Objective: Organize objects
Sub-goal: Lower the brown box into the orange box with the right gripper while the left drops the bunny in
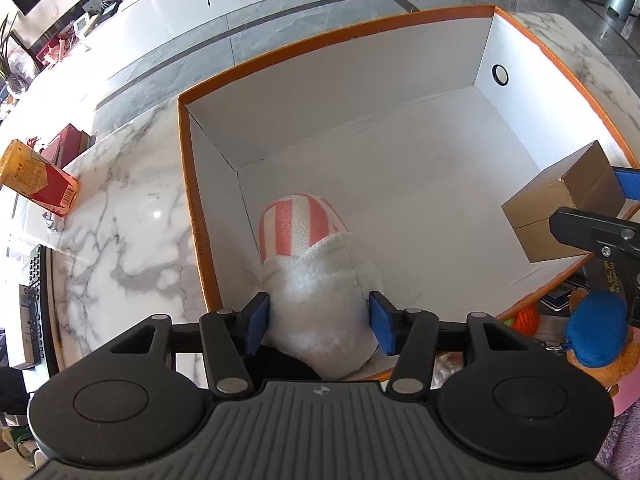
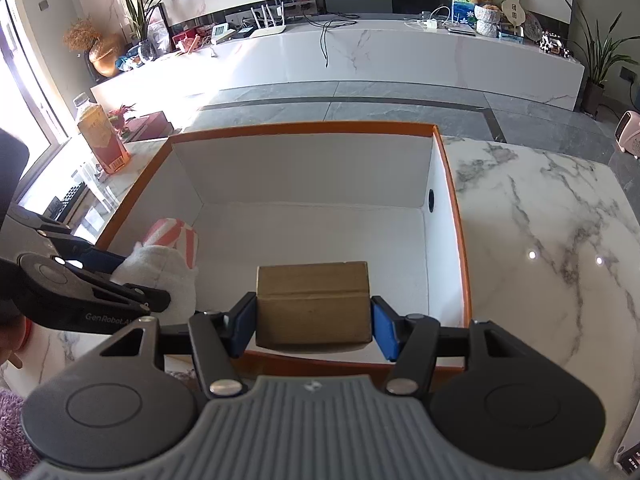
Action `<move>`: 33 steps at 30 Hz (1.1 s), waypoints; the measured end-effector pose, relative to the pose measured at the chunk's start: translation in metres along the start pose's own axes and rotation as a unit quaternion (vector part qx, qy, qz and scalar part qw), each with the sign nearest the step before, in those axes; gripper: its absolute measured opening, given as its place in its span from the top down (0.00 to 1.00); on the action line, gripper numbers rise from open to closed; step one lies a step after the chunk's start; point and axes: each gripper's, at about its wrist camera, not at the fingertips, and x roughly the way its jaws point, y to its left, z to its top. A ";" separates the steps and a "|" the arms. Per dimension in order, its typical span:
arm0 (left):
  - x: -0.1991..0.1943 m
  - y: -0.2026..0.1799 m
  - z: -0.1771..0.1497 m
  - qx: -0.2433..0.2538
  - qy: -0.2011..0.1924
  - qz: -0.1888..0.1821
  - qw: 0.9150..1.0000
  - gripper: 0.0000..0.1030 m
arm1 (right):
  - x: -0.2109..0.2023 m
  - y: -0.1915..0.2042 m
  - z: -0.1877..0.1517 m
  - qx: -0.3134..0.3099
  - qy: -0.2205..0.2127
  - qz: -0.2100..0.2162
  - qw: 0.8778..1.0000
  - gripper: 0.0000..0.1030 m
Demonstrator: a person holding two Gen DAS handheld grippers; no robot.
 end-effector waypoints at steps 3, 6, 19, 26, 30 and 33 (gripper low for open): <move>0.004 0.000 0.003 -0.006 0.008 -0.004 1.000 0.37 | 0.001 0.000 -0.002 -0.001 0.001 -0.001 1.000 0.41; 0.002 -0.004 0.002 0.008 0.003 0.009 1.000 0.34 | 0.001 0.000 -0.003 -0.002 0.003 -0.001 1.000 0.41; -0.052 0.019 0.003 0.003 -0.080 -0.011 0.997 0.38 | -0.005 0.021 0.008 -0.031 -0.007 0.022 0.999 0.41; -0.055 0.056 -0.005 -0.048 -0.103 -0.020 0.993 0.48 | 0.030 0.038 0.030 -0.009 0.026 0.047 0.999 0.41; -0.042 0.068 -0.014 -0.075 -0.096 -0.036 0.992 0.48 | 0.052 0.052 0.039 0.002 0.041 0.053 0.998 0.41; -0.034 0.072 -0.019 -0.083 -0.090 -0.058 0.991 0.48 | 0.065 0.063 0.042 -0.004 0.050 0.043 0.998 0.41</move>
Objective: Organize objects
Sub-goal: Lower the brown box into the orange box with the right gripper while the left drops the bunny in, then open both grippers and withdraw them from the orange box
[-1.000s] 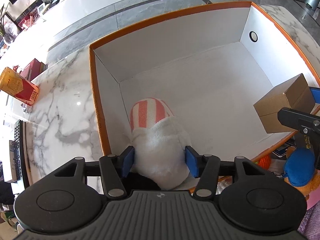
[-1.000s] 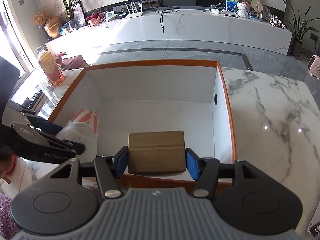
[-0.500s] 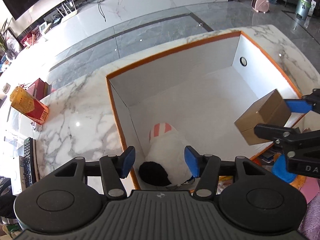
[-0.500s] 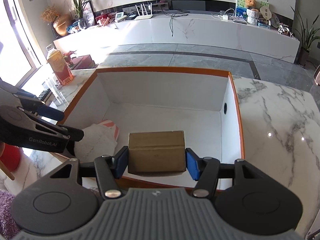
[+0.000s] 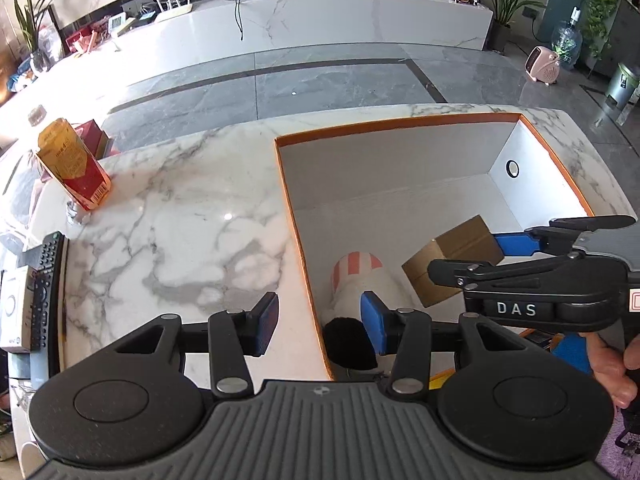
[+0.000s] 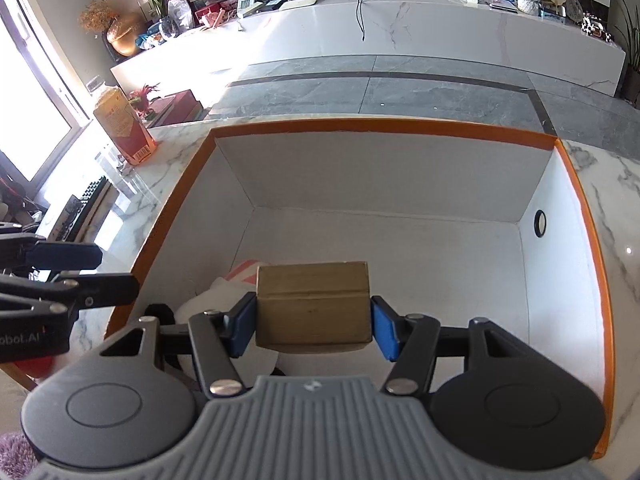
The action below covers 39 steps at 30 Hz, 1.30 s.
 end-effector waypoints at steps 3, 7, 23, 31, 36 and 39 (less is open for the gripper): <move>0.006 0.001 -0.005 0.005 0.005 -0.012 1.000 0.55 | 0.005 0.008 0.000 -0.002 0.014 0.015 1.000 0.41; 0.008 0.006 -0.008 0.002 -0.001 -0.020 1.000 0.58 | 0.005 0.008 0.003 -0.004 0.021 0.007 1.000 0.41; 0.021 0.030 0.002 -0.016 -0.027 -0.057 0.998 0.71 | 0.085 0.027 0.078 0.064 0.021 0.014 0.998 0.41; 0.032 0.035 0.000 -0.018 -0.023 -0.072 0.997 0.72 | 0.108 0.037 0.085 0.064 0.014 0.016 0.998 0.39; 0.032 0.033 -0.002 -0.018 -0.022 -0.076 0.997 0.75 | 0.112 0.028 0.090 0.084 0.014 0.046 0.995 0.37; 0.030 0.032 -0.002 -0.018 -0.025 -0.078 0.996 0.79 | 0.105 0.027 0.092 0.078 0.013 0.057 0.995 0.37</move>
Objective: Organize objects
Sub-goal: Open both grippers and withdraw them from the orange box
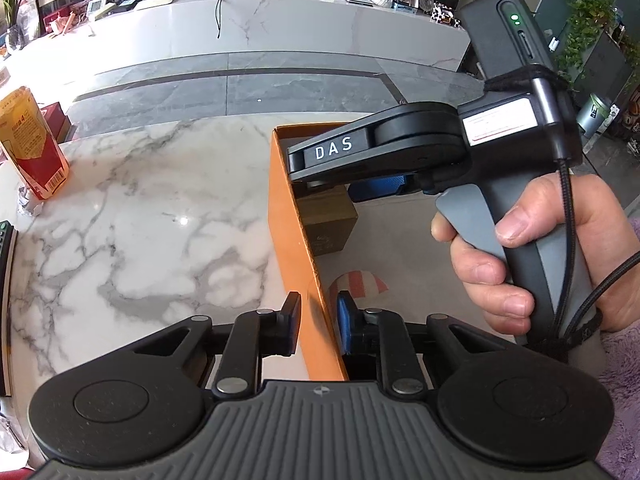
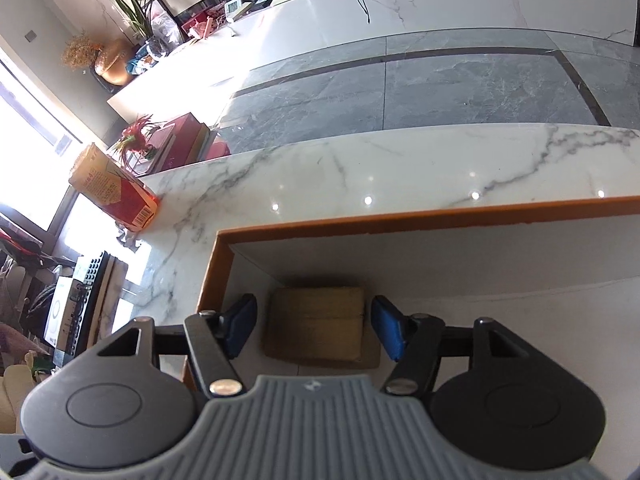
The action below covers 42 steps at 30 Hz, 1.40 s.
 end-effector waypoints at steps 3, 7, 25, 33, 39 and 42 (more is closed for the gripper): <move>-0.001 -0.001 0.000 -0.001 -0.002 -0.002 1.000 0.82 | -0.009 0.001 -0.001 -0.021 0.013 0.008 1.000 0.39; 0.000 -0.001 0.000 -0.001 -0.001 0.002 1.000 0.87 | -0.015 0.002 -0.011 -0.076 0.039 -0.001 0.996 0.57; -0.005 -0.006 0.000 0.011 -0.001 0.015 1.000 0.87 | -0.007 0.007 -0.019 -0.153 0.032 -0.023 0.987 0.68; -0.042 -0.021 -0.007 0.006 -0.034 0.047 0.998 0.87 | -0.080 0.023 -0.044 -0.177 0.000 -0.016 0.984 0.68; -0.078 -0.047 -0.029 0.025 -0.072 0.068 0.995 0.77 | -0.157 0.013 -0.094 -0.186 -0.066 -0.014 0.980 0.68; -0.089 -0.065 -0.047 0.040 -0.082 0.059 0.994 0.74 | -0.189 -0.003 -0.123 -0.177 -0.085 -0.021 0.980 0.68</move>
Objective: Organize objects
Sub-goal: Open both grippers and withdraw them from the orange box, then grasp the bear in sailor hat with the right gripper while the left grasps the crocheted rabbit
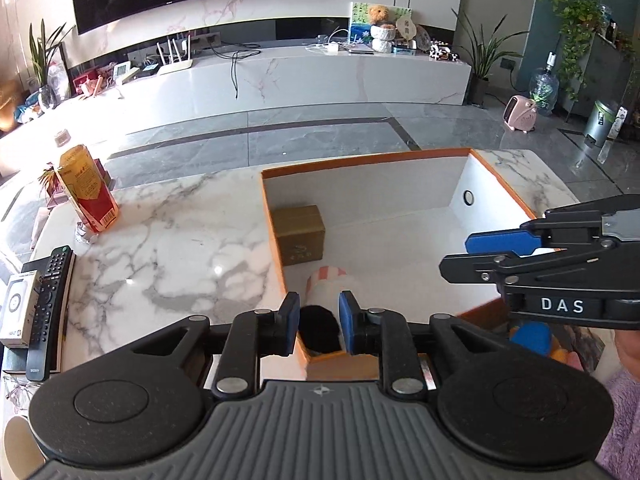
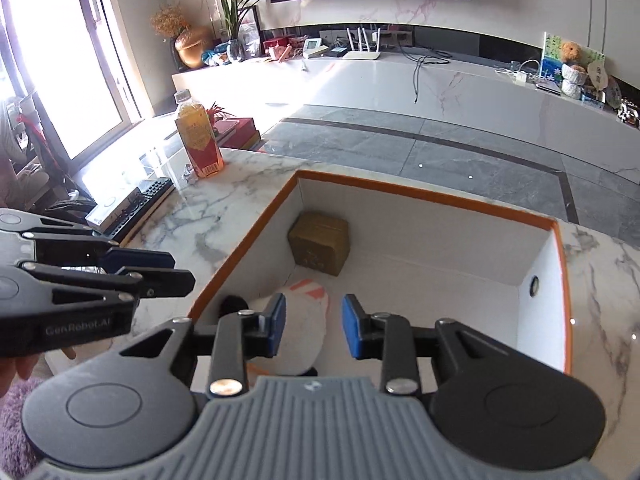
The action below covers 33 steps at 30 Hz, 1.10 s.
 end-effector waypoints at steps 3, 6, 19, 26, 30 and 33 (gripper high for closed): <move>-0.009 -0.019 -0.017 0.008 0.001 -0.025 1.000 0.72 | -0.031 -0.007 -0.030 0.006 -0.013 -0.029 0.999 0.68; -0.011 -0.035 -0.036 0.002 0.006 -0.053 0.999 0.68 | -0.052 -0.014 -0.062 0.027 -0.017 -0.048 0.998 0.68; 0.022 -0.069 -0.091 -0.040 0.038 -0.074 0.996 0.31 | -0.061 -0.027 -0.159 0.070 0.006 -0.092 0.993 0.52; 0.043 -0.074 -0.096 -0.057 0.061 -0.056 0.995 0.23 | -0.042 -0.033 -0.169 0.046 0.018 -0.097 0.994 0.44; 0.051 -0.078 -0.097 -0.068 0.067 -0.054 0.994 0.23 | -0.032 -0.036 -0.173 0.048 0.024 -0.085 0.995 0.44; 0.057 -0.077 -0.097 -0.082 0.071 -0.052 0.993 0.24 | -0.026 -0.037 -0.172 0.040 0.026 -0.089 0.995 0.45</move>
